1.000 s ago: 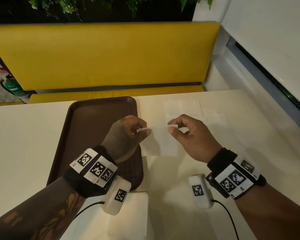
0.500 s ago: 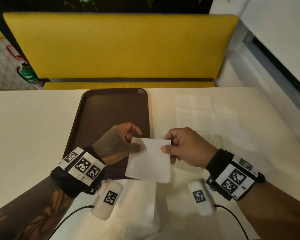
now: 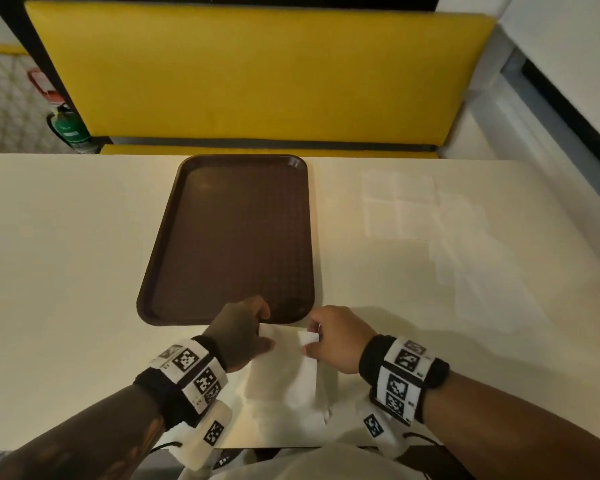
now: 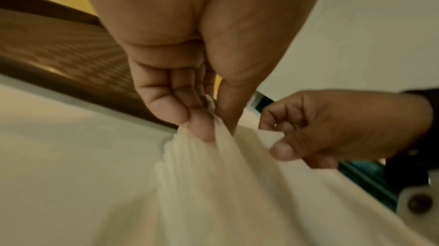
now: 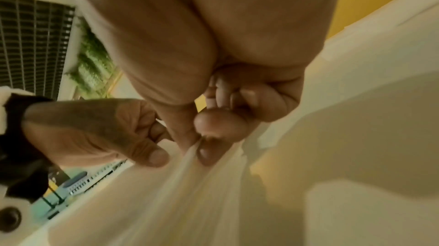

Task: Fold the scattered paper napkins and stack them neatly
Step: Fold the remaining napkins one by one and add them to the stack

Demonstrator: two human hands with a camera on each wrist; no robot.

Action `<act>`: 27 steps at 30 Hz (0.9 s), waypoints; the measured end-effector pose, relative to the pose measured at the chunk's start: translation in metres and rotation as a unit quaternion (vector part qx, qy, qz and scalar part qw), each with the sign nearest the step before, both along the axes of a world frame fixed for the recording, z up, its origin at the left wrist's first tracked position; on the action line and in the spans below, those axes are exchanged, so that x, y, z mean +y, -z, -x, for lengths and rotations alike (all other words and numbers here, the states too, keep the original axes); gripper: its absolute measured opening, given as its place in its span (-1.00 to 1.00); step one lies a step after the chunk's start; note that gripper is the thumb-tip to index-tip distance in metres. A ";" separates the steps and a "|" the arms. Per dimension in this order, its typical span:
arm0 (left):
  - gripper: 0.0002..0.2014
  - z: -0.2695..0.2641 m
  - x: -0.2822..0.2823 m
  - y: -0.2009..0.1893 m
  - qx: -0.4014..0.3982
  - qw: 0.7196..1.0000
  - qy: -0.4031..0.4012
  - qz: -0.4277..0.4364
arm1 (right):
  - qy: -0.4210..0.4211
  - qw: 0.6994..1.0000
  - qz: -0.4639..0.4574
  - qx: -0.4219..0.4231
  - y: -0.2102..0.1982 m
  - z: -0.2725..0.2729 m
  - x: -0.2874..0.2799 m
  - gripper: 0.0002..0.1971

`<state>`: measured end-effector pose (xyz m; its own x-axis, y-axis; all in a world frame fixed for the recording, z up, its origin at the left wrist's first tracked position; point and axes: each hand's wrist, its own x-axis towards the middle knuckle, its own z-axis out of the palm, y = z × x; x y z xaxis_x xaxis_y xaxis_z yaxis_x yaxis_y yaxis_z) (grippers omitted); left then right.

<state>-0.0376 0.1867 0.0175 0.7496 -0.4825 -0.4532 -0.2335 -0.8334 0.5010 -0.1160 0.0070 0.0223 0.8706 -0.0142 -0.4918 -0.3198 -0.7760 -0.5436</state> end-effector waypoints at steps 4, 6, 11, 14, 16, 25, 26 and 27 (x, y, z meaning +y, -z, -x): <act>-0.50 0.015 0.000 -0.001 -0.123 0.990 0.059 -0.024 | -0.059 0.987 0.117 -0.093 0.000 0.011 0.009 -0.55; -0.57 0.019 0.001 -0.004 -0.168 0.979 0.116 -0.016 | -0.123 0.970 0.126 -0.170 -0.005 0.014 0.011 -0.58; -0.74 0.023 -0.001 -0.009 -0.132 0.966 0.218 -0.050 | -0.221 0.961 0.112 -0.119 -0.002 0.016 0.016 -0.65; -0.75 0.017 -0.010 -0.016 -0.101 0.972 0.209 -0.028 | -0.154 0.982 0.053 -0.093 -0.005 0.012 0.010 -0.69; -0.83 0.005 -0.023 -0.024 -0.073 0.981 0.178 0.023 | -0.081 0.992 0.031 -0.090 -0.010 0.001 -0.007 -0.74; -0.85 -0.065 -0.100 -0.025 -0.086 0.992 0.090 0.025 | 0.122 0.968 0.219 -0.010 -0.009 -0.096 -0.125 -0.68; -0.88 -0.068 -0.105 -0.022 -0.075 0.993 0.084 0.019 | 0.133 0.966 0.220 -0.008 -0.006 -0.103 -0.130 -0.69; -0.94 -0.071 -0.109 -0.019 -0.066 0.994 0.082 0.018 | 0.142 0.965 0.220 -0.006 -0.004 -0.109 -0.134 -0.72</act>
<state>0.0335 0.0778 0.0368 0.7118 -0.6168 -0.3359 -0.4305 -0.7610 0.4853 -0.0068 -0.1265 0.0264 0.8057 -0.4592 -0.3741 -0.5503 -0.8140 -0.1860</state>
